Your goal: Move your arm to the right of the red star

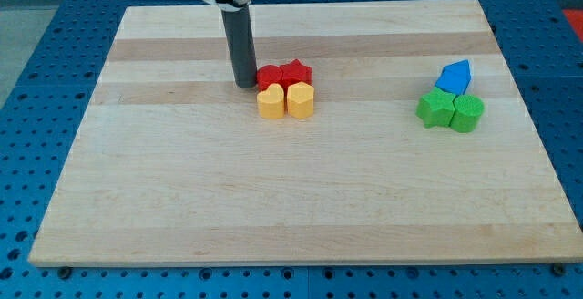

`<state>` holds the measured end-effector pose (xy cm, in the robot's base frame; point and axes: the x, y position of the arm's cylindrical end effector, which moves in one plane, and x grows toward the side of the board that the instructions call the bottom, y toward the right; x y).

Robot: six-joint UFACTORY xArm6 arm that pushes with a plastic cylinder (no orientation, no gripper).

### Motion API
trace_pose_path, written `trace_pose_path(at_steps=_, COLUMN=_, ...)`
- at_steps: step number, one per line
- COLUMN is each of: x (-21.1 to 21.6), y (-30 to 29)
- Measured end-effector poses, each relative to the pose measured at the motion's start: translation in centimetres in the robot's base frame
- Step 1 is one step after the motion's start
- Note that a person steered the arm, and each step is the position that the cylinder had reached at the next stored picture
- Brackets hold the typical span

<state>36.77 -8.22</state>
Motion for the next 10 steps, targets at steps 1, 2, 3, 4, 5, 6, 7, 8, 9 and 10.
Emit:
trace_pose_path(at_steps=1, x=0.0, y=0.0)
trace_pose_path(at_steps=2, x=-1.8, y=-0.1)
trace_pose_path(at_steps=3, x=-5.3, y=-0.1)
trace_pose_path(at_steps=4, x=-7.4, y=1.8)
trace_pose_path(at_steps=5, x=-7.7, y=6.1)
trace_pose_path(at_steps=6, x=-7.6, y=9.7)
trace_pose_path(at_steps=7, x=-7.3, y=11.9)
trace_pose_path(at_steps=8, x=-6.7, y=13.5)
trace_pose_path(at_steps=9, x=-5.9, y=13.5)
trace_pose_path(at_steps=10, x=-4.6, y=13.5)
